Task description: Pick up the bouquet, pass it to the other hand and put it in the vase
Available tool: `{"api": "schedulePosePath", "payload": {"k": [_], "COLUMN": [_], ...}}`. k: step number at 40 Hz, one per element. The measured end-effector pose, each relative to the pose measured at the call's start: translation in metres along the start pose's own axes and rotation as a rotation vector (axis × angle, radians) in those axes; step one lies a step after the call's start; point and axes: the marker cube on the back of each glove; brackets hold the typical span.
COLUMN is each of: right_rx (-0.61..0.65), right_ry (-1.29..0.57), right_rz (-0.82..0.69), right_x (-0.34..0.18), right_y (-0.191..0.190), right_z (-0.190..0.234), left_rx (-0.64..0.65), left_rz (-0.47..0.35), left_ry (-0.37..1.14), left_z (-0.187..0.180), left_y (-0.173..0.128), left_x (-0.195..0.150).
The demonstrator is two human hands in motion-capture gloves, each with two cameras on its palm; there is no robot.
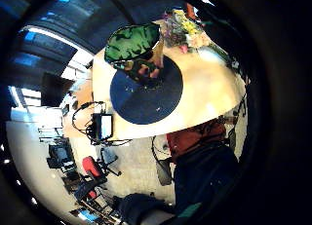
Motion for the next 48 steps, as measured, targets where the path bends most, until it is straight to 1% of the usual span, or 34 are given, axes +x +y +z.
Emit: {"api": "schedulePosePath", "payload": {"k": [5,10,13,17,21,25,28,30,32,33,35,37,39,40,42,44,46,48], "right_rx": [-0.101,-0.092,-0.177,-0.182,-0.153,-0.066,0.000,-0.015,-0.068,-0.093,-0.126,-0.144,-0.127,-0.112,-0.097,-0.103,-0.135,-0.175], "right_ry": [-0.117,-0.114,-0.120,-0.123,-0.194,-0.248,-0.347,-0.441,-0.518,-0.546,-0.583,-0.604,-0.619,-0.631,-0.665,-0.709,-0.751,-0.777], "right_rz": [0.027,0.073,0.097,0.135,0.085,0.071,-0.021,-0.121,-0.211,-0.231,-0.206,-0.135,-0.090,-0.095,-0.151,-0.237,-0.301,-0.317], "right_x": [-0.003,-0.003,-0.004,0.000,-0.003,-0.001,-0.008,-0.016,-0.023,-0.025,-0.027,-0.027,-0.027,-0.029,-0.035,-0.043,-0.052,-0.061], "right_y": [0.016,0.017,0.024,0.025,0.022,0.015,0.010,0.014,0.023,0.027,0.034,0.036,0.034,0.033,0.034,0.039,0.045,0.049], "right_z": [0.017,0.022,0.025,0.025,0.021,0.013,0.005,0.000,-0.004,-0.007,-0.012,-0.016,-0.021,-0.024,-0.032,-0.040,-0.048,-0.053], "left_rx": [0.004,-0.007,-0.016,-0.017,-0.031,-0.051,-0.058,-0.061,-0.067,-0.071,-0.082,-0.090,-0.096,-0.100,-0.110,-0.123,-0.140,-0.163], "left_rz": [0.010,0.018,0.028,0.033,0.025,0.013,0.009,0.010,0.015,0.017,0.024,0.033,0.042,0.046,0.054,0.062,0.067,0.073], "left_ry": [-0.007,-0.030,-0.041,-0.042,-0.036,-0.009,0.001,0.002,0.005,0.010,0.022,0.039,0.061,0.075,0.114,0.166,0.229,0.329], "left_z": [0.002,0.006,0.009,0.009,0.011,0.013,0.014,0.014,0.014,0.014,0.014,0.014,0.013,0.012,0.010,0.008,0.005,0.000], "left_y": [-0.001,0.001,0.003,0.005,0.003,-0.001,-0.003,-0.004,-0.004,-0.004,-0.004,-0.004,-0.004,-0.005,-0.007,-0.010,-0.017,-0.028], "left_x": [0.003,0.006,0.009,0.009,0.005,0.001,0.000,0.001,0.003,0.004,0.006,0.008,0.010,0.011,0.014,0.016,0.016,0.016]}}
